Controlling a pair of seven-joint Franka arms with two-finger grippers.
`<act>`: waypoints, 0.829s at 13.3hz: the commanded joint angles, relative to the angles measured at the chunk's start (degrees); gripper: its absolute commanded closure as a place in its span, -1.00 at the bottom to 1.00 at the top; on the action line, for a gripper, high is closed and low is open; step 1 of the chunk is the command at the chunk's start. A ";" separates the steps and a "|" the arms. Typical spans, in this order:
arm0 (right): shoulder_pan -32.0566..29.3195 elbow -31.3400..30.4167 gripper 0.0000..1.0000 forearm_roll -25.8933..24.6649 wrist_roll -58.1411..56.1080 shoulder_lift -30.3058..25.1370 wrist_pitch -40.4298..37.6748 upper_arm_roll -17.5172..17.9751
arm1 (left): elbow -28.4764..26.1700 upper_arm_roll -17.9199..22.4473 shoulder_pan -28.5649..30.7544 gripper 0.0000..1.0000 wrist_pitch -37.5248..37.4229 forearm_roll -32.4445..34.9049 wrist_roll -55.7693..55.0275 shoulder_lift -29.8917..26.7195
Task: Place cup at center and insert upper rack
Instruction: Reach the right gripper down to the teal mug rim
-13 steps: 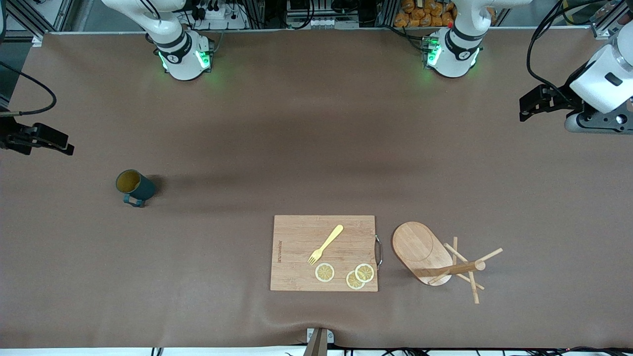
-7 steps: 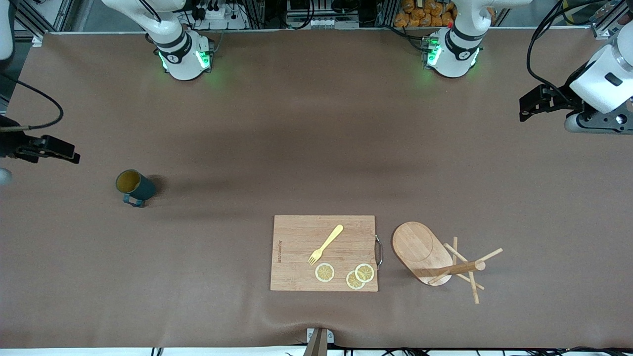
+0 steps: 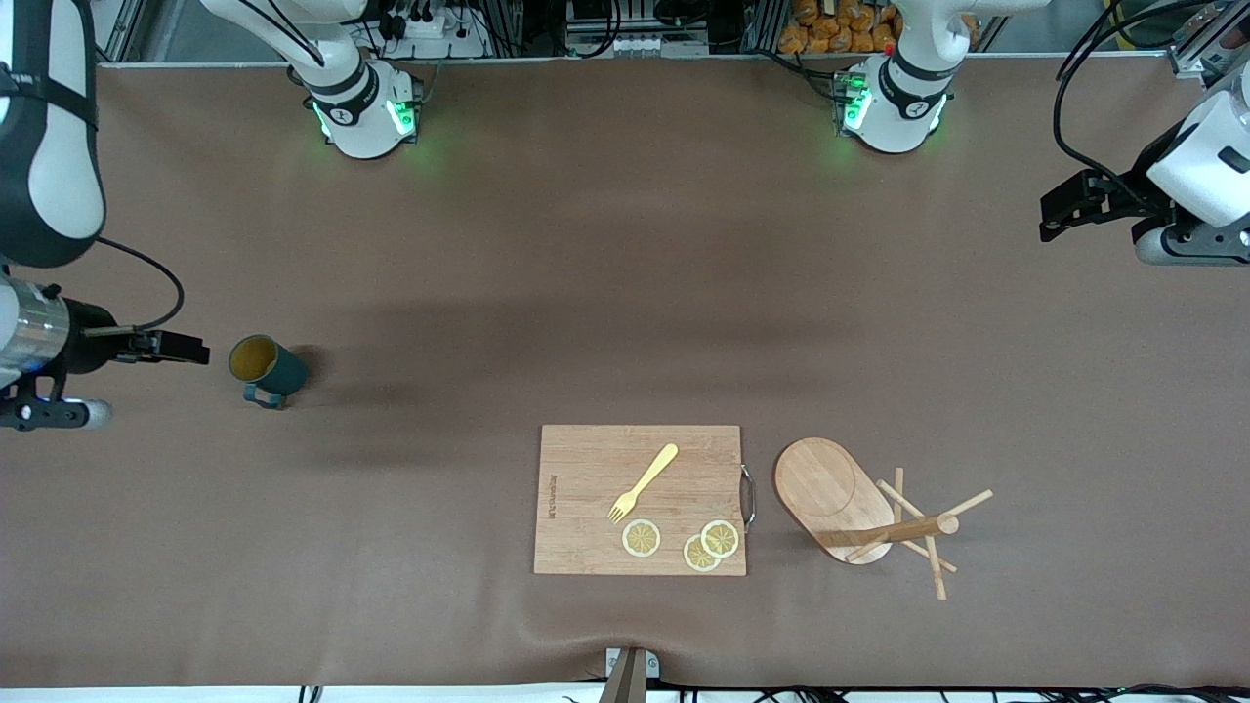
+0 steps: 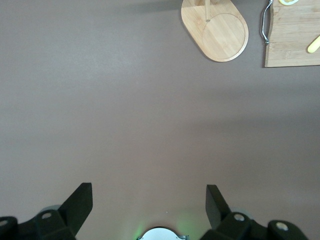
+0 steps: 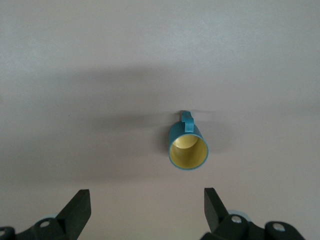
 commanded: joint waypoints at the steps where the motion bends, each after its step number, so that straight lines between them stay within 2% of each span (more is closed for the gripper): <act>1: -0.11 -0.65 -1.00 0.39 0.35 1.76 2.95 0.38 | 0.24 -0.47 -0.20 -1.00 -0.94 0.11 0.94 0.34; 6: -0.37 -9.34 -1.00 0.74 0.27 2.03 6.65 0.29 | 0.68 -1.00 -0.11 -1.00 -0.94 0.11 0.24 -0.36; 11: -1.60 -16.55 -1.00 0.74 -0.88 1.68 11.75 0.38 | 1.56 -0.29 1.37 -1.00 -5.07 0.55 0.15 -0.71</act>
